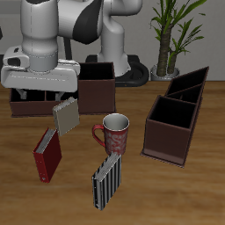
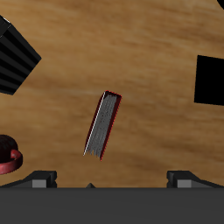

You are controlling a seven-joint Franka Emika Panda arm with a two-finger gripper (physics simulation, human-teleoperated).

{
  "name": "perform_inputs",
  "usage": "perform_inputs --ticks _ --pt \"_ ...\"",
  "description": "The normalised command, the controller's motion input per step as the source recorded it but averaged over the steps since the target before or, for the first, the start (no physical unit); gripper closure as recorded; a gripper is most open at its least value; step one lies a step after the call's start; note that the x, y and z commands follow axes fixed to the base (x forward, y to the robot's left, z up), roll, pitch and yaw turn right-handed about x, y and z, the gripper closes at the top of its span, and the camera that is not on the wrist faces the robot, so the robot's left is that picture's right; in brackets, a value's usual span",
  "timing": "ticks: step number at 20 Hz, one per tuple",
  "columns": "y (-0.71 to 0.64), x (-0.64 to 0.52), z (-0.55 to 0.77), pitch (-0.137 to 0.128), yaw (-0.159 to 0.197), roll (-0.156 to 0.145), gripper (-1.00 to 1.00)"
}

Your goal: Place the red book into the left desk caddy's front compartment

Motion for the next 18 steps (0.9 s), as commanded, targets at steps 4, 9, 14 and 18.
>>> perform_inputs --ticks 4,9,14,18 --pt "-0.13 0.21 -0.21 0.007 -0.013 0.040 -1.00" --pt "-0.11 0.18 -0.22 0.011 0.038 0.047 -1.00" --pt "-0.11 0.13 -0.26 0.007 -0.004 -0.007 -1.00" --pt "0.07 0.05 -0.19 -0.009 -0.032 0.009 -1.00"
